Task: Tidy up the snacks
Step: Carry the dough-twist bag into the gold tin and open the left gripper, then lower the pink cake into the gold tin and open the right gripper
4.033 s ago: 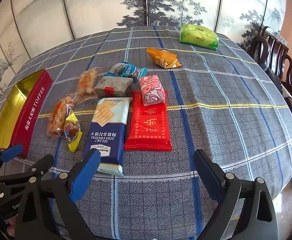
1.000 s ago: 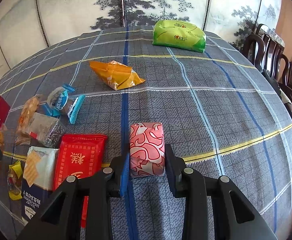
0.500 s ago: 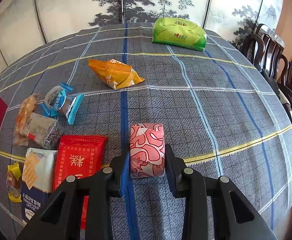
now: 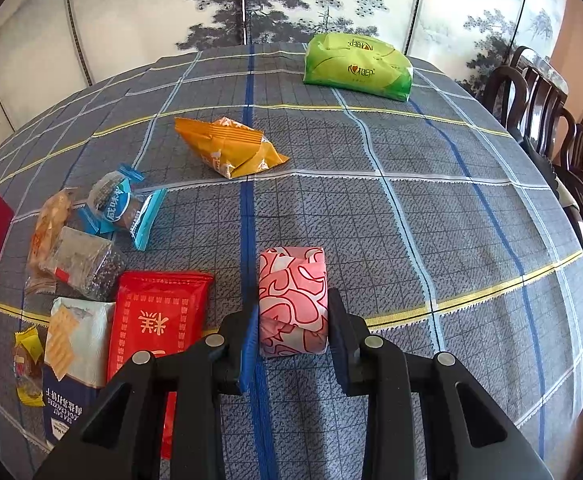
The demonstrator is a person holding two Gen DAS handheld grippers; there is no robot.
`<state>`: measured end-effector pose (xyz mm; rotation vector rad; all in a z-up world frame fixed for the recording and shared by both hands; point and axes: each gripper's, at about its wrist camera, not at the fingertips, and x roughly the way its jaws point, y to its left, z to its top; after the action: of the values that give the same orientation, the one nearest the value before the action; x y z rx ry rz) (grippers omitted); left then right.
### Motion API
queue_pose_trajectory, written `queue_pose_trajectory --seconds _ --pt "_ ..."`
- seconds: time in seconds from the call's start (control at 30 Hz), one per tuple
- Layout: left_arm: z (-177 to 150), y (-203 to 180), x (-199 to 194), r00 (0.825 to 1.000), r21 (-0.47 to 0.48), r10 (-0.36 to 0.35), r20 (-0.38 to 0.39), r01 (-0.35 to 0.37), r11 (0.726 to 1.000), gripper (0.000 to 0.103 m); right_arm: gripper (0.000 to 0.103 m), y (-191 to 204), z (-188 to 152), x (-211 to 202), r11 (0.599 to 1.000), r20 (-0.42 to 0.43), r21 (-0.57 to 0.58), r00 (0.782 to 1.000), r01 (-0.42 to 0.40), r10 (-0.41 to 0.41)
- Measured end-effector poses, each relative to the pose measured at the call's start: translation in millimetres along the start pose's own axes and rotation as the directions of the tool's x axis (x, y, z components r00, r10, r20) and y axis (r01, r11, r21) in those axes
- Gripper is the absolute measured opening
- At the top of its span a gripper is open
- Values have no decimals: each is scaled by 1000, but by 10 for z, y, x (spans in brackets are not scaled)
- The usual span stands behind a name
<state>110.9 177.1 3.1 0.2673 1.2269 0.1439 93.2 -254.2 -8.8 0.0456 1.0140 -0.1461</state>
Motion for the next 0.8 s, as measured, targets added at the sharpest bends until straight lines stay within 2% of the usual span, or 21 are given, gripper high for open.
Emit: queue_pose_trajectory --seconds 0.13,0.3,0.43,0.6,0.67,0.73,0.8 --pt "-58 26 110 1000 -15 -5 -10 5 1000 36 31 -14 -5 -5 1000 1 13 1000 -5 5" --pt "-112 30 103 1000 -14 20 17 -19 1000 39 31 -36 -17 -25 999 3 42 1000 -10 10" --pt "-144 40 92 999 -20 11 37 -10 1000 42 31 -86 -26 -78 997 8 78 1000 -26 25" --pt "-193 50 5 995 -46 -41 87 45 998 57 30 -67 -4 -300 995 50 91 998 -40 36" --pt "-207 49 -102 989 -54 -67 131 75 996 67 30 -4 27 -406 995 66 86 996 -60 55" --pt "-204 94 -205 980 -79 -104 172 119 990 69 30 129 61 -538 993 82 65 993 -95 89" --pt "-203 186 -333 963 -120 -156 220 185 975 70 31 348 97 -674 990 99 19 986 -138 135"
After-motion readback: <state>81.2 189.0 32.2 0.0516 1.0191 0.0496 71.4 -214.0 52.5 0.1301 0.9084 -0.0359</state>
